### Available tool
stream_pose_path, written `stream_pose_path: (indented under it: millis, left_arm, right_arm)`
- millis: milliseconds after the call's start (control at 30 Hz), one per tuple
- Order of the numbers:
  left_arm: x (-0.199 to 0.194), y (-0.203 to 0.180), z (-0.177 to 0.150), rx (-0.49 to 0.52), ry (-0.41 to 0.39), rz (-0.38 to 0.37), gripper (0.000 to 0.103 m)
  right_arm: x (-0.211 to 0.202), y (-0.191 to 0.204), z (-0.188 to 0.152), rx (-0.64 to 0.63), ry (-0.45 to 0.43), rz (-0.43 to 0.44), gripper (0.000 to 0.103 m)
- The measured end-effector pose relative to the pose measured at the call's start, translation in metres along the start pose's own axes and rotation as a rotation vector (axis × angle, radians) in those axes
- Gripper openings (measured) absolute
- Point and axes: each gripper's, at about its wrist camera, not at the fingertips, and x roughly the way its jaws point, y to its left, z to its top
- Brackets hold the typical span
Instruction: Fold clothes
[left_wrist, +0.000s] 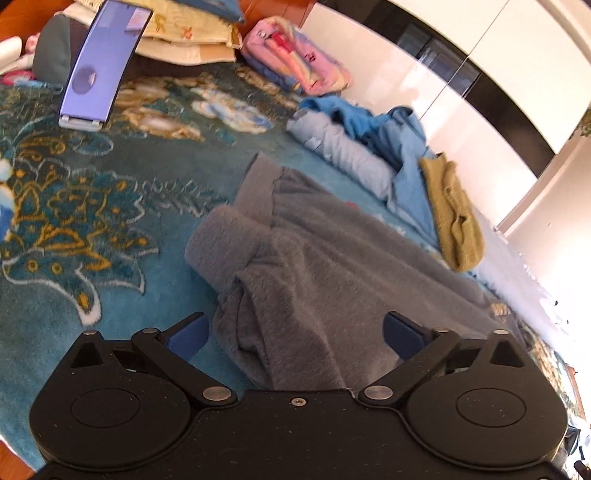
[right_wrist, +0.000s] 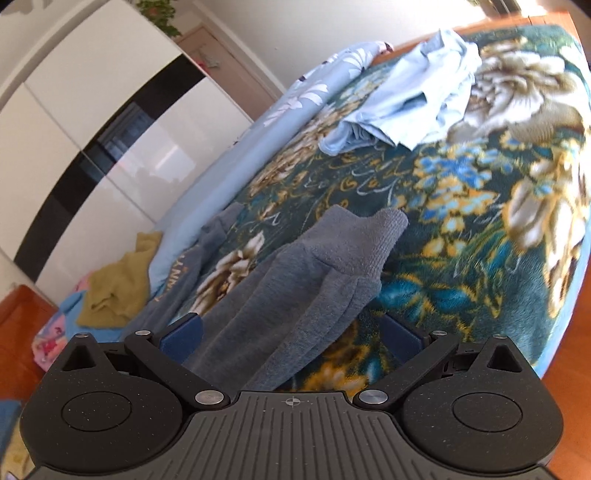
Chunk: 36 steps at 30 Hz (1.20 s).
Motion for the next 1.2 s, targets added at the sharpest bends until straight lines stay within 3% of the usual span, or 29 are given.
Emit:
stream_pose_path:
  millis: [100, 233, 267, 333, 367, 467, 600, 733, 800, 833, 867, 1200]
  left_arm:
    - [0.008, 0.007, -0.003, -0.031, 0.014, 0.014, 0.097]
    - [0.016, 0.015, -0.003, -0.069, 0.01, -0.009, 0.086]
    - [0.017, 0.016, -0.002, -0.077, 0.01, -0.019, 0.079]
    - [0.02, 0.017, -0.001, -0.097, 0.015, -0.032, 0.071]
    - [0.02, 0.018, -0.001, -0.107, 0.015, -0.034, 0.065]
    - [0.021, 0.017, -0.001, -0.118, 0.013, -0.034, 0.061]
    - [0.021, 0.018, -0.002, -0.134, -0.001, -0.034, 0.057]
    - [0.021, 0.015, -0.001, -0.123, 0.003, -0.024, 0.055]
    - [0.021, 0.015, 0.002, -0.136, 0.028, -0.02, 0.042]
    - [0.02, 0.016, 0.004, -0.149, 0.043, -0.01, 0.019]
    - [0.02, 0.017, 0.006, -0.155, 0.054, 0.001, 0.016]
    - [-0.03, 0.021, 0.018, -0.123, -0.008, -0.03, 0.011]
  right_arm:
    - [0.007, -0.005, 0.004, 0.035, -0.005, 0.014, 0.096]
    - [0.017, -0.007, 0.012, 0.058, -0.005, 0.018, 0.087]
    - [0.02, -0.008, 0.014, 0.07, 0.004, 0.019, 0.076]
    - [0.026, -0.01, 0.017, 0.107, 0.021, 0.021, 0.065]
    - [0.029, -0.012, 0.018, 0.129, 0.027, 0.022, 0.052]
    - [0.036, -0.015, 0.018, 0.19, 0.041, 0.024, 0.025]
    - [0.042, -0.013, 0.017, 0.244, 0.057, 0.01, 0.01]
    - [0.039, -0.006, 0.022, 0.224, 0.061, 0.01, 0.006]
    - [0.035, -0.003, 0.025, 0.214, 0.053, 0.023, 0.005]
    - [0.033, -0.001, 0.027, 0.208, 0.047, 0.025, 0.005]
    - [0.03, 0.0, 0.028, 0.204, 0.041, 0.028, 0.005]
    - [-0.006, 0.01, 0.031, 0.192, -0.031, 0.096, 0.004]
